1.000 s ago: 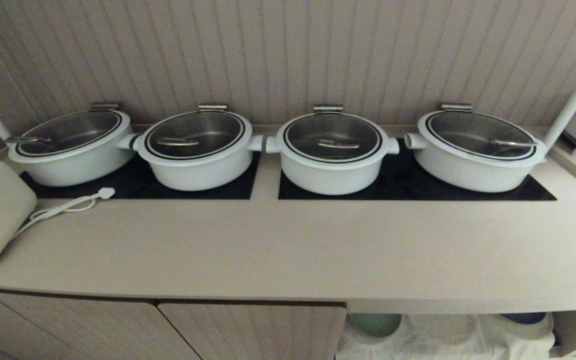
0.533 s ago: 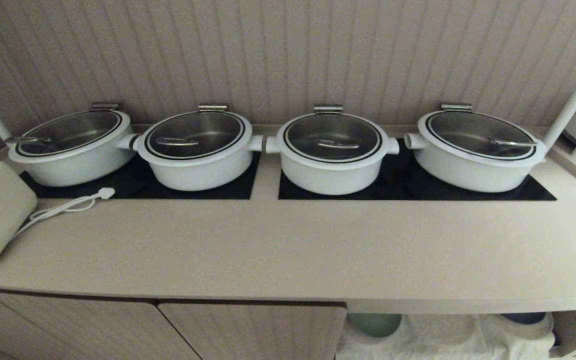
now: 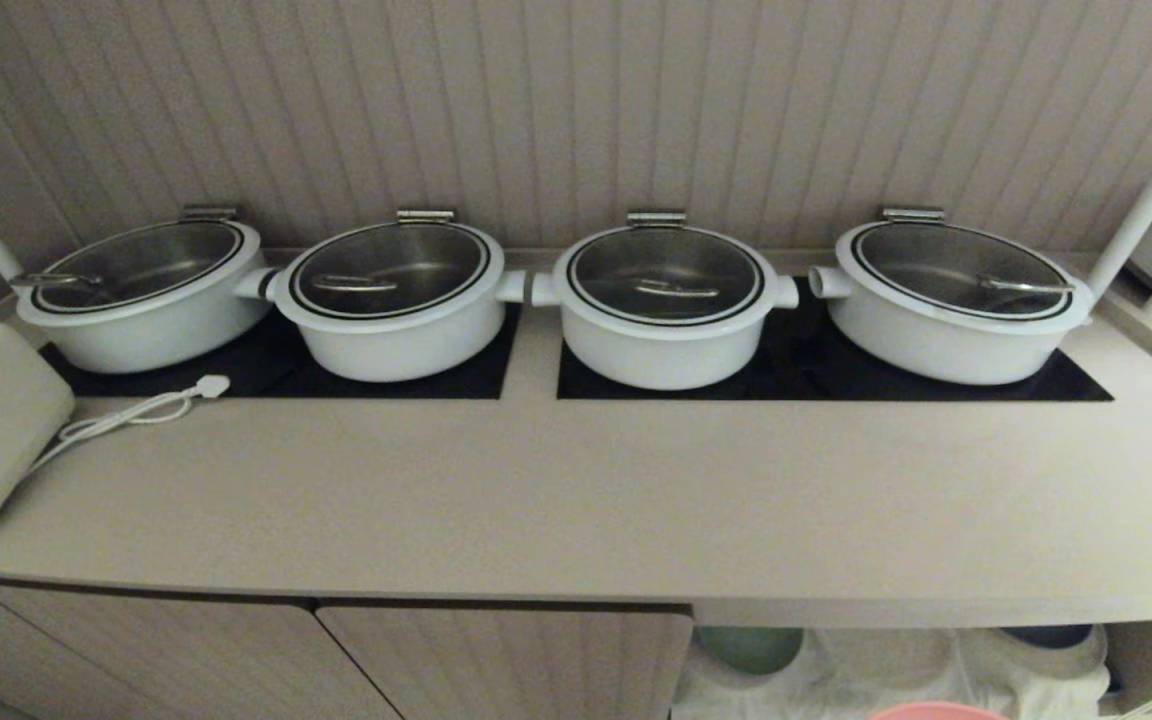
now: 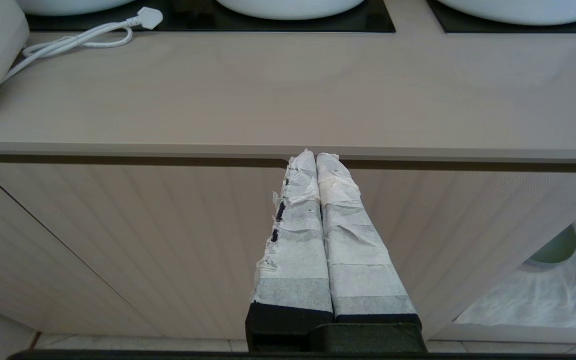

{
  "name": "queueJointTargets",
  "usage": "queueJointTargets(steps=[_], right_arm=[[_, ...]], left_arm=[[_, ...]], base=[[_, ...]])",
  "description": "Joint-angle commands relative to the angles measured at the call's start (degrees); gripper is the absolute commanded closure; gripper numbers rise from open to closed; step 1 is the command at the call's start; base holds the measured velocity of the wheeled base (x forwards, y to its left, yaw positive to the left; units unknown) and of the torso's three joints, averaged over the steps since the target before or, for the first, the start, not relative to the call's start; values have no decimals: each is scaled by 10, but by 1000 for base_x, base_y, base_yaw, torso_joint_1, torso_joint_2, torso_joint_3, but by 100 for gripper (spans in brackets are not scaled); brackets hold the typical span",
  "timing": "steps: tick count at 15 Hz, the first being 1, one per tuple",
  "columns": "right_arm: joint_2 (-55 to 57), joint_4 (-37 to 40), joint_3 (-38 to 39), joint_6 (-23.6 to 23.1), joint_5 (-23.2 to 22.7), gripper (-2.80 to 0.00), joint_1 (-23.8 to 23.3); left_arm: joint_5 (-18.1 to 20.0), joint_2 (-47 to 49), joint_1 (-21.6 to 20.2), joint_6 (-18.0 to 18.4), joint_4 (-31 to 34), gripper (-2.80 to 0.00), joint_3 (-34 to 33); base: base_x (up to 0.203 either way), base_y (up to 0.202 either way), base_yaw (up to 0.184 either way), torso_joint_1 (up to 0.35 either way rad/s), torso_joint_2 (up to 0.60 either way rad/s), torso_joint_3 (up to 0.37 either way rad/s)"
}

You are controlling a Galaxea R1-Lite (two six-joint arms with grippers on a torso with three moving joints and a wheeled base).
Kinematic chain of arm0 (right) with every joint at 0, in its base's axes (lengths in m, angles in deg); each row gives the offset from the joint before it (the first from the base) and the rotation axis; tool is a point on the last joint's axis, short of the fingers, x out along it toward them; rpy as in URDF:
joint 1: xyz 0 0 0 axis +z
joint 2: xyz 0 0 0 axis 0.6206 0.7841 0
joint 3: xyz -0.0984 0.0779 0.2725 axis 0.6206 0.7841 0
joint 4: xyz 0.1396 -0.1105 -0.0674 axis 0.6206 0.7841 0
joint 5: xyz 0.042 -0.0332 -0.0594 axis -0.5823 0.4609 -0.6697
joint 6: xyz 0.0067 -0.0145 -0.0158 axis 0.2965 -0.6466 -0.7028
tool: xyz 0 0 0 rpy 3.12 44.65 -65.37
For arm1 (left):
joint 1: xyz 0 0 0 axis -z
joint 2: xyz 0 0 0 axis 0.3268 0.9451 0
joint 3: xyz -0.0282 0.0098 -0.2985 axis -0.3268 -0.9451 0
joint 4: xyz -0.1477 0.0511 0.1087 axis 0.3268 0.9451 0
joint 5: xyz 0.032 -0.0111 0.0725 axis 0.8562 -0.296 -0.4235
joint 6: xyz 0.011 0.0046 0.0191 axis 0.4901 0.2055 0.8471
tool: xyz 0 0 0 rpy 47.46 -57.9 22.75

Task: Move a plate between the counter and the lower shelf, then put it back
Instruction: Put the plate in the cupboard

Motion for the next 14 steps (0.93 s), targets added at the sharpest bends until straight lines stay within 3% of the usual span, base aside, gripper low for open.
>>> queueJointTargets(steps=[1, 14], right_arm=[[12, 2, 0, 1, 6, 0, 0], [30, -11, -7, 1, 18, 0, 0]], left_arm=[[0, 0, 0, 0, 0, 0, 0], [0, 0, 0, 0, 0, 0, 0]], base=[[0, 0, 0, 0, 0, 0], [0, 0, 0, 0, 0, 0]])
